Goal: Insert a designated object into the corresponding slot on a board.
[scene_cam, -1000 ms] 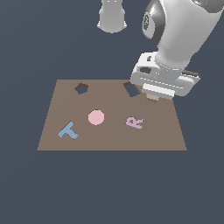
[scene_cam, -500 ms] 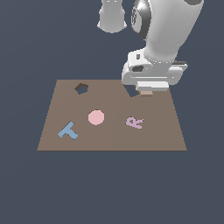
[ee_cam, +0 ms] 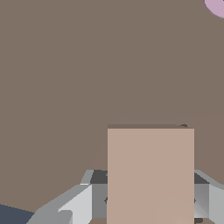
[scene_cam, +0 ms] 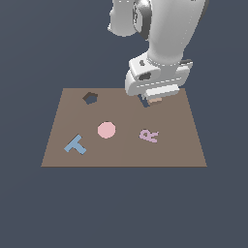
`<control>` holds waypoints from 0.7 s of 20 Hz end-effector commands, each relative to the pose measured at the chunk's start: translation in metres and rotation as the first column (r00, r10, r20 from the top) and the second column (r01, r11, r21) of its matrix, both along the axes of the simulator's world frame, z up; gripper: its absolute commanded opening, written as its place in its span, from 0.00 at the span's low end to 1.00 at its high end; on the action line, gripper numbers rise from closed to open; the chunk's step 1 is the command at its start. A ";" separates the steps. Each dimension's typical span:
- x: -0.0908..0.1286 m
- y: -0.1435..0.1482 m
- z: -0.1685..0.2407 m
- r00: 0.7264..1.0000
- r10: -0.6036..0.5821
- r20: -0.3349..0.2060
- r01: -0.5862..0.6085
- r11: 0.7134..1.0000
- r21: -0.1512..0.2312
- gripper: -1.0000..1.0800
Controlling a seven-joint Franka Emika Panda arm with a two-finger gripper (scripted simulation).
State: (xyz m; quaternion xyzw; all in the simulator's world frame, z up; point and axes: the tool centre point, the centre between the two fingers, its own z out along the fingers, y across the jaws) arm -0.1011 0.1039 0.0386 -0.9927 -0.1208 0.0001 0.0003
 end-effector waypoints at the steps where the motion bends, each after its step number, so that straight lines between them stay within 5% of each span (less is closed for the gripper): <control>1: -0.001 -0.006 0.001 0.999 0.051 0.001 -0.051 0.999 0.000 0.00; 14: 0.000 -0.021 0.002 0.986 0.169 0.000 -0.169 0.986 0.000 0.00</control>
